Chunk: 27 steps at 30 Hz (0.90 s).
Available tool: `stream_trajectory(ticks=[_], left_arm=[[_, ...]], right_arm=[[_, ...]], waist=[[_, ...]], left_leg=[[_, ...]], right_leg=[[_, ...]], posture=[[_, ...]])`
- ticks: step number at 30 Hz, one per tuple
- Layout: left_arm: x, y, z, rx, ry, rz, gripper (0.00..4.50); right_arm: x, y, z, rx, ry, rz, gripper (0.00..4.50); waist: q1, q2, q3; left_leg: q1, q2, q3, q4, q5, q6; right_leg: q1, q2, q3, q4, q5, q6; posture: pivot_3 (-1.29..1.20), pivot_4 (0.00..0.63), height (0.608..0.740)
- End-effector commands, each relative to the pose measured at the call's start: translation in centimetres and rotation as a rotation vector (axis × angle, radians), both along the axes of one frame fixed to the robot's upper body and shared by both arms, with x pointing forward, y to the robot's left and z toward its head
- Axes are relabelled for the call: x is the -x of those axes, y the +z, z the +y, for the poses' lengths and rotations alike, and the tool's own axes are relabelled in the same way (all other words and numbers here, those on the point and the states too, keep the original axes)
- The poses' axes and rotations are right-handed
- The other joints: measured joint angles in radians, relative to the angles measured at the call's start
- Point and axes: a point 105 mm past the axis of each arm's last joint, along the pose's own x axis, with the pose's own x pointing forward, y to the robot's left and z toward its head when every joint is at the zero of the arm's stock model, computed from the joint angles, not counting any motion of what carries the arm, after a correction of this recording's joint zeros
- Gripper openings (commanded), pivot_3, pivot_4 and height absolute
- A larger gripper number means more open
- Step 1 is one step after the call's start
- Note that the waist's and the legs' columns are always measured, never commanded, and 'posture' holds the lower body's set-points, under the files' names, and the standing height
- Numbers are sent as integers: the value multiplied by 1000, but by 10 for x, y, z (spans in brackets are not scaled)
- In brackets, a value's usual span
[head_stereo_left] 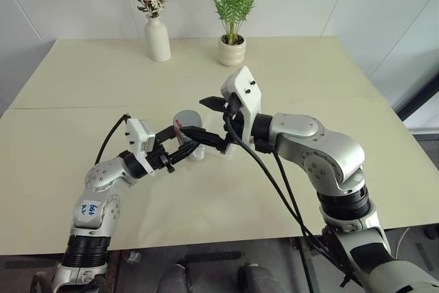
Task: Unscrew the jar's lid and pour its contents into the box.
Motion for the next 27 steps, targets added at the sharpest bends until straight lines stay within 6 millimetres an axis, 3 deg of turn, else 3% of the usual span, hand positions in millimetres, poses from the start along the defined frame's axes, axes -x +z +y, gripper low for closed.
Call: stream_trajectory(ticks=[1, 18, 21, 25, 27], left_arm=[[0, 10, -6, 11, -22, -35, 2154], [-3, 11, -13, 20, -36, -21, 2154], [-3, 11, -12, 19, -33, -17, 2154], [-3, 11, -11, 17, -31, -15, 2154], [-2, 10, -10, 15, -31, -14, 2154]], right_arm=[[8, 17, 5, -32, 12, -67, 4500], [-3, 3, 9, -35, -33, -68, 4500], [-2, 4, 10, -39, -30, -70, 3886], [-1, 4, 11, -32, -14, -73, 2600], [0, 4, 12, -37, -9, -72, 2590]], waist=[[0, 0, 0], [0, 0, 0], [0, 0, 0], [1, 0, 0], [0, 0, 0]], left_leg=[[0, 0, 0, 0, 0, 0], [0, 2, 0, 0, 1, -1], [0, 2, 1, 0, 1, -1], [0, 4, 1, 0, 1, -2], [0, 4, 1, 0, 1, -2]], right_leg=[[0, 0, 0, 0, 0, 0], [-1, 2, 1, 1, 0, 0], [-1, 3, 1, 1, 0, 0], [-1, 4, 1, 1, 0, 0], [-1, 4, 1, 1, 0, 0]], posture=[[0, 150, 740], [0, 150, 740], [0, 150, 740], [0, 150, 740], [0, 150, 740]])
